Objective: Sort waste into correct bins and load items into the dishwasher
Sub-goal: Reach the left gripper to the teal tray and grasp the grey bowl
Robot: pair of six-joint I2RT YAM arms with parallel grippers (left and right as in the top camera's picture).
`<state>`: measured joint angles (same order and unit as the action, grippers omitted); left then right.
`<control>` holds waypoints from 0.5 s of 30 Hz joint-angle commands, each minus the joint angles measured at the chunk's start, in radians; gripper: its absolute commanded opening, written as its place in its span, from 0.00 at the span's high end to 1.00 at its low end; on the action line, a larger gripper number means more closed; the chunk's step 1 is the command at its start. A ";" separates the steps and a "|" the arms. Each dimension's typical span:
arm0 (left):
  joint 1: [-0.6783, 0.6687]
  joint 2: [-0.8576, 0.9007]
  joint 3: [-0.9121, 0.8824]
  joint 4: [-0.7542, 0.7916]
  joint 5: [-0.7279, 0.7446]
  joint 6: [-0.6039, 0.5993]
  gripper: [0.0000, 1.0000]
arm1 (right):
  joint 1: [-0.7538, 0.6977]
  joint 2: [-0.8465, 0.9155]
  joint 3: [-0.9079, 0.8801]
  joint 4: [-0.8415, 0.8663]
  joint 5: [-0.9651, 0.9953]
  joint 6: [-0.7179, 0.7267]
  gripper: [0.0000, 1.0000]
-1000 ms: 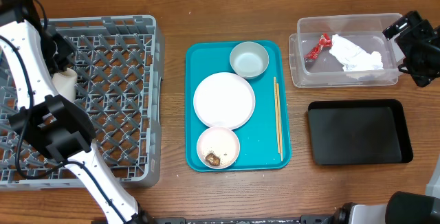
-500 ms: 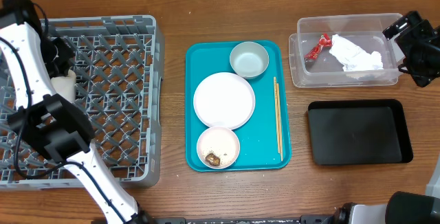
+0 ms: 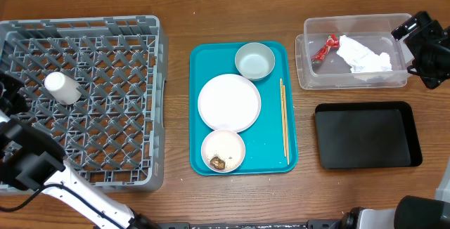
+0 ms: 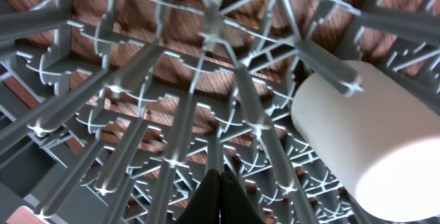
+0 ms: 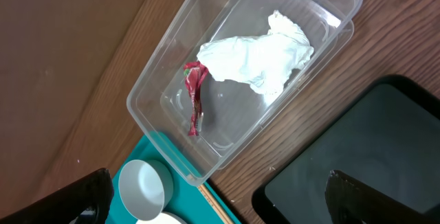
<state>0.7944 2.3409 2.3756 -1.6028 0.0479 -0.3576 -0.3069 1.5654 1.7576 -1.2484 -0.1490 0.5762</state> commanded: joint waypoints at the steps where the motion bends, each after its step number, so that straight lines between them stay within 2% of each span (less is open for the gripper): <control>1: -0.018 -0.083 -0.001 0.006 0.114 -0.010 0.96 | -0.003 0.001 0.011 0.005 0.010 0.003 0.00; 4: -0.026 -0.142 -0.001 0.023 0.188 -0.008 0.96 | -0.003 0.001 0.011 0.006 0.010 0.003 0.00; 8: -0.075 -0.232 -0.001 0.056 0.379 0.045 0.96 | -0.003 0.001 0.011 0.006 0.010 0.003 0.00; 13: -0.259 -0.316 -0.002 0.071 0.631 0.148 0.96 | -0.003 0.001 0.011 0.005 0.010 0.003 0.00; 14: -0.321 -0.324 -0.002 0.072 0.645 0.173 0.91 | -0.003 0.001 0.011 0.005 0.010 0.003 0.00; 15: -0.384 -0.326 -0.001 0.073 0.648 0.191 0.72 | -0.003 0.001 0.011 0.005 0.010 0.003 0.00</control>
<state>0.5636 2.0438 2.3711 -1.5284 0.5247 -0.2653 -0.3069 1.5654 1.7576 -1.2484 -0.1490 0.5758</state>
